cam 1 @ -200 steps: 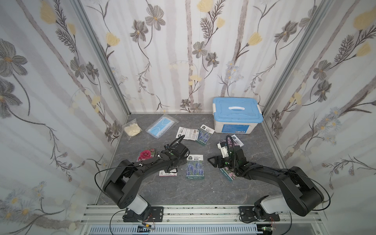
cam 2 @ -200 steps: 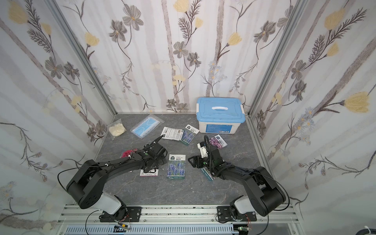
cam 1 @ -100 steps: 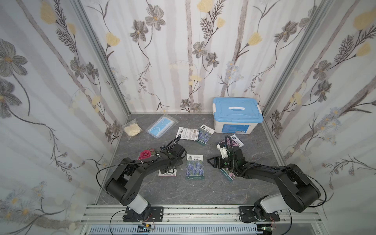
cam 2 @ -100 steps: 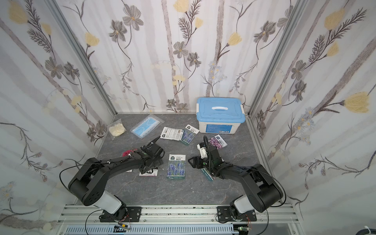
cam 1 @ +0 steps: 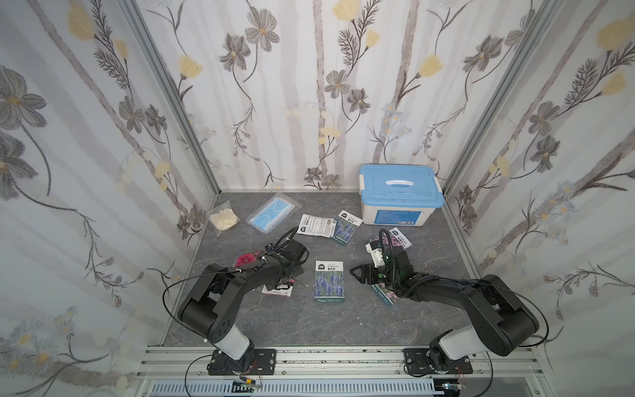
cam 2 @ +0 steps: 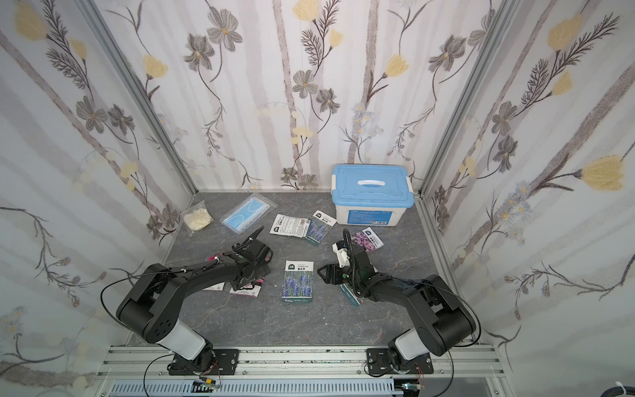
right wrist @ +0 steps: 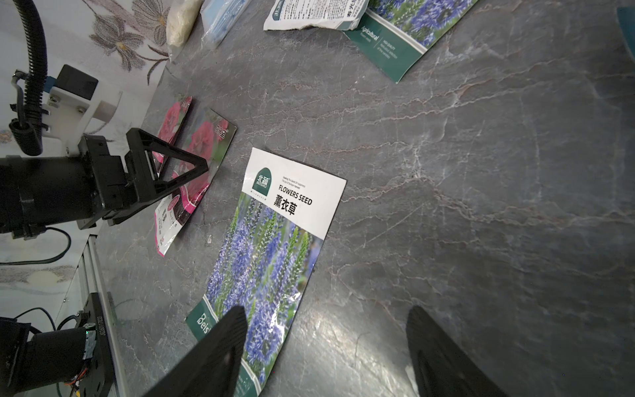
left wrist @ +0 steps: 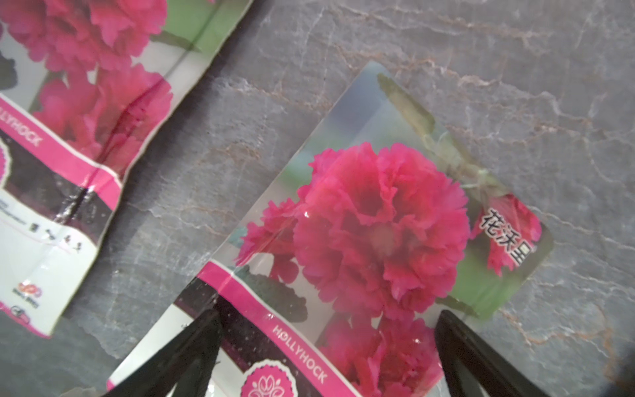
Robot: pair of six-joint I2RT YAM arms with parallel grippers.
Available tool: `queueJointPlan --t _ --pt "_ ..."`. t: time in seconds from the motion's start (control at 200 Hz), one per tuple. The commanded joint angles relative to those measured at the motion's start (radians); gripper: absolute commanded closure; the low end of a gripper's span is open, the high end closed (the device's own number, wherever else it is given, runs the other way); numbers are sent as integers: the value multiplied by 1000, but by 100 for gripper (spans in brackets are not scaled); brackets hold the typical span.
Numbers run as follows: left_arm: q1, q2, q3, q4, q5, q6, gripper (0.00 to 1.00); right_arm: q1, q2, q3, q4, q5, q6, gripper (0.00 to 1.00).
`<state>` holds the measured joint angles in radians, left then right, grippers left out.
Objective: Arrange the seed packets in a row
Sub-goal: Adjust the seed packet at the center of the board.
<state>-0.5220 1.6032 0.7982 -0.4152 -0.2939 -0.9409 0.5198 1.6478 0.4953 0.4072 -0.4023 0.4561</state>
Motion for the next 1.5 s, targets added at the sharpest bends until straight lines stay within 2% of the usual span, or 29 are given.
queueJointPlan --t 0.0,0.36,0.51,0.749,0.879,1.169,1.499 --pt "8 13 -11 4 36 -11 0 0 -2 5 32 -15 0 25" --pt "17 20 -2 26 46 -32 0 0 0 4 34 -18 1 25" --pt "13 -30 19 11 41 -29 0 0 -6 2 35 -17 1 24" --pt "-49 -134 142 -46 -5 57 0 1 -36 7 21 -9 5 24" --pt "-62 -146 175 -20 27 89 0 0 -94 9 -4 10 6 24" --pt "-74 -79 138 72 135 114 0 1 -184 6 -49 46 10 24" --pt "-73 5 52 225 196 85 0 -1 -137 8 -42 45 9 24"
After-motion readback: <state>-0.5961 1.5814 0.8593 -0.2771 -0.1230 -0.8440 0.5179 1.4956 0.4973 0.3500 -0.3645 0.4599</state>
